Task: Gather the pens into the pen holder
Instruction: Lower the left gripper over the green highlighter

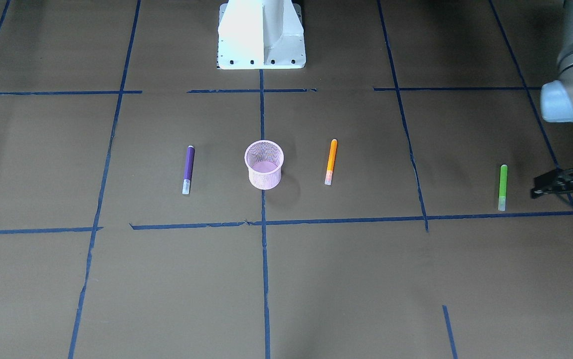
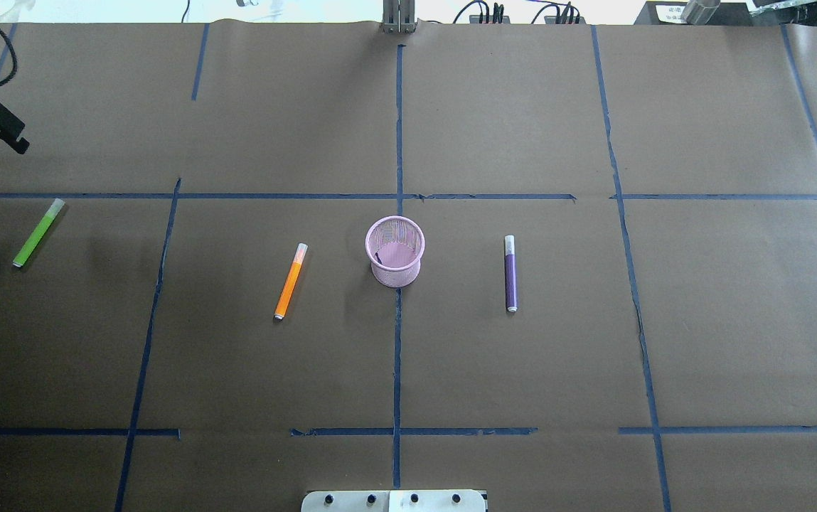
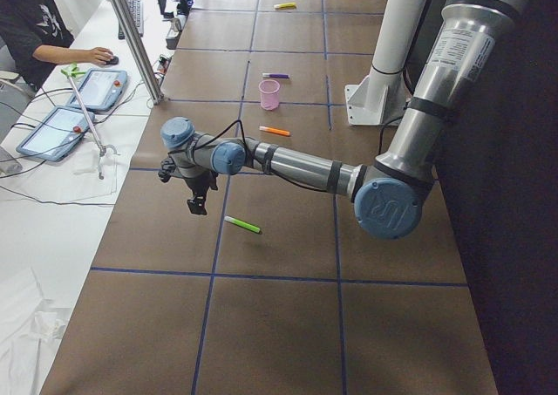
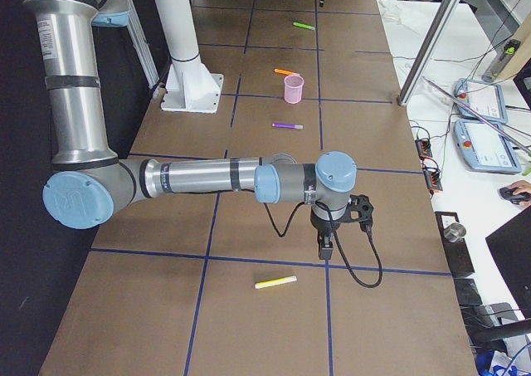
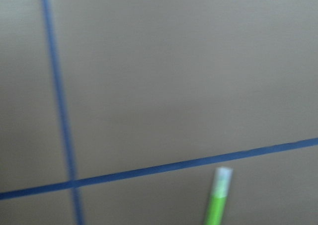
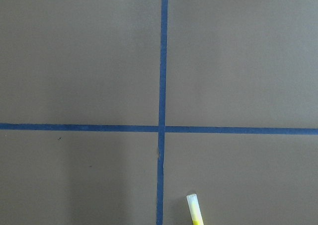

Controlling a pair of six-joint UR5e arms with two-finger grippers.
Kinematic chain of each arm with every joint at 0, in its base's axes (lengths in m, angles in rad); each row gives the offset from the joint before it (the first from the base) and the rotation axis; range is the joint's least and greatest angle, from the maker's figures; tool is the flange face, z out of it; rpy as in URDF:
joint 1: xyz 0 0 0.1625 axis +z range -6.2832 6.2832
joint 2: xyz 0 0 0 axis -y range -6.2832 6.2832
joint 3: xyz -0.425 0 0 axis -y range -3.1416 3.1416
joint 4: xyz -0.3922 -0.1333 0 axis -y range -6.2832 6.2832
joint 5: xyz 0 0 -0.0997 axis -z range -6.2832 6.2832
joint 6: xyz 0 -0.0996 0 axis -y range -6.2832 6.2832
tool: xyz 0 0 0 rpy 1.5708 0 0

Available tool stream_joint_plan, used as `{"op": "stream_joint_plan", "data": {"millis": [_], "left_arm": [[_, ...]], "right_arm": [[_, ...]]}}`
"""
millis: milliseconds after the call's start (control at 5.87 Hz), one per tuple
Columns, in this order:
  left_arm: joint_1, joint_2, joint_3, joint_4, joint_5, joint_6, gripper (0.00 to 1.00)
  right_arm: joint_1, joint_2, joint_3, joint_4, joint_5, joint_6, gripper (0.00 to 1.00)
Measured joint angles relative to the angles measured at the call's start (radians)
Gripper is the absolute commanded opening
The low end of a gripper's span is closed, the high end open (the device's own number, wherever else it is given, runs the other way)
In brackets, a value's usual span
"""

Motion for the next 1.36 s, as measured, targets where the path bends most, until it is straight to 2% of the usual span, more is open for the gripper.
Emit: {"op": "stream_joint_plan", "data": {"millis": [341, 851, 1192, 1362], "left_arm": [[0.073, 0.011, 0.011, -0.063, 0.033, -0.022, 1.0], [0.081, 0.05, 0.09, -0.203, 0.035, -0.011, 1.0], [0.082, 0.051, 0.106, -0.214, 0.035, -0.008, 1.0], [0.082, 0.049, 0.107, -0.215, 0.035, -0.008, 1.0]], "right_arm": [[-0.034, 0.0, -0.005, 0.003, -0.006, 0.01, 1.0], [-0.116, -0.005, -0.077, 0.04, -0.011, 0.015, 1.0], [-0.135, -0.016, -0.222, 0.213, -0.011, 0.017, 1.0], [-0.136, -0.05, -0.258, 0.292, -0.009, 0.019, 1.0]]}}
